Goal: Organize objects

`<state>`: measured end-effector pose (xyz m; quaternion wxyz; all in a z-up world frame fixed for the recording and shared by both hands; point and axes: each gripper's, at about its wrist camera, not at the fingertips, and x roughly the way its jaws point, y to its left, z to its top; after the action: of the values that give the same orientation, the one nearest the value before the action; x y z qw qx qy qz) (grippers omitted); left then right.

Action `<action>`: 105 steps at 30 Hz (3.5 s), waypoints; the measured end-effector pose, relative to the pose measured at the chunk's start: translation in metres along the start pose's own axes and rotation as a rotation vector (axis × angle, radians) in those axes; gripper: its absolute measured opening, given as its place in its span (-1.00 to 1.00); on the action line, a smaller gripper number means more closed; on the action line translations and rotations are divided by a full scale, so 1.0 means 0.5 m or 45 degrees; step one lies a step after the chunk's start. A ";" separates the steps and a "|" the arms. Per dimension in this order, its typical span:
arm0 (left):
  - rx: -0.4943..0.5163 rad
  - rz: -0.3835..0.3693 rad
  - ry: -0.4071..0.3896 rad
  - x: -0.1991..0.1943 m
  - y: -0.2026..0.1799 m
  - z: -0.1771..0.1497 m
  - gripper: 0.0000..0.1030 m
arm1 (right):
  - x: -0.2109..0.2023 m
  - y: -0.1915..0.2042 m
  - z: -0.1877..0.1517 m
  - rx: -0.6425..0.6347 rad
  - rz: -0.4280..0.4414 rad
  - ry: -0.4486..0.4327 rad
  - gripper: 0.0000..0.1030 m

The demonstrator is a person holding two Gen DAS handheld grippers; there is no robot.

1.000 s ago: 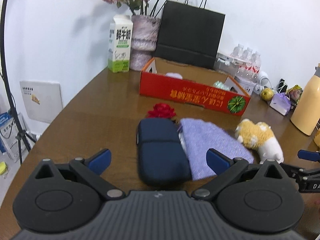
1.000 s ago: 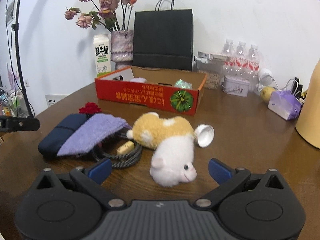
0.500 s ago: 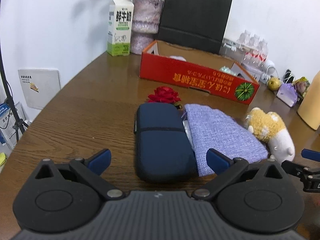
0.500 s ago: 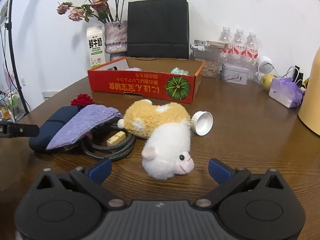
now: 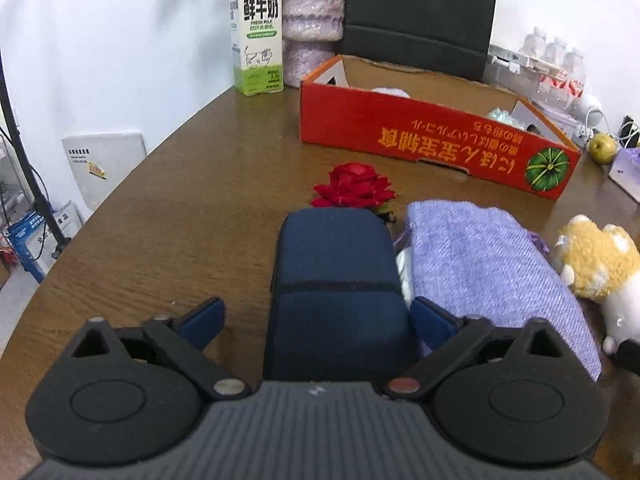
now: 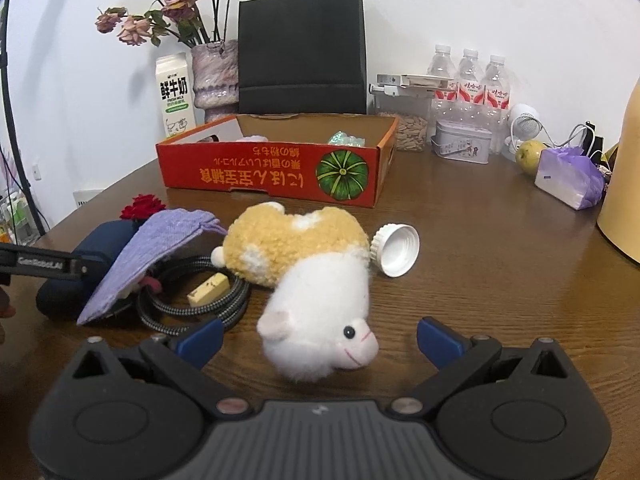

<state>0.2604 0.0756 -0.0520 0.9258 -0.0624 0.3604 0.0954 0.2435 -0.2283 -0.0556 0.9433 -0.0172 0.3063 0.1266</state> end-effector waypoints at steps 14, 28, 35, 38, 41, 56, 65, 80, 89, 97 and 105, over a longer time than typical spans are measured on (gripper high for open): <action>0.068 -0.073 0.003 -0.054 0.065 -0.029 0.51 | 0.021 -0.002 -0.006 0.011 0.005 -0.006 1.00; -0.012 0.023 -0.066 -0.021 0.058 -0.028 0.38 | 0.030 -0.004 0.001 0.022 -0.025 -0.009 1.00; 0.002 0.028 -0.088 -0.020 0.054 -0.034 0.41 | 0.064 0.009 0.032 -0.035 -0.051 0.019 0.84; 0.014 0.033 -0.089 -0.019 0.051 -0.035 0.41 | 0.084 0.004 0.035 0.003 -0.060 0.046 0.43; 0.028 0.043 -0.090 -0.018 0.047 -0.036 0.42 | 0.091 0.006 0.031 0.000 -0.059 0.047 0.26; 0.020 0.033 -0.100 -0.025 0.052 -0.038 0.31 | 0.076 0.009 0.030 -0.017 -0.031 -0.012 0.01; 0.030 -0.004 -0.101 -0.055 0.048 -0.045 0.29 | 0.056 0.015 0.024 -0.020 -0.015 -0.040 0.01; 0.034 -0.040 -0.149 -0.099 0.040 -0.042 0.29 | 0.023 0.023 0.024 -0.010 0.003 -0.078 0.01; 0.051 -0.059 -0.180 -0.122 0.032 -0.031 0.29 | 0.001 0.026 0.033 0.001 0.016 -0.123 0.01; 0.074 -0.073 -0.204 -0.133 0.027 -0.014 0.28 | -0.009 0.038 0.045 -0.008 0.024 -0.145 0.01; 0.069 -0.102 -0.214 -0.126 0.022 0.016 0.29 | 0.001 0.060 0.075 -0.042 0.027 -0.155 0.01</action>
<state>0.2175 0.0797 -0.0037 0.9572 -0.0435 0.2810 0.0536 0.2579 -0.1951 -0.0241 0.9583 -0.0215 0.2466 0.1425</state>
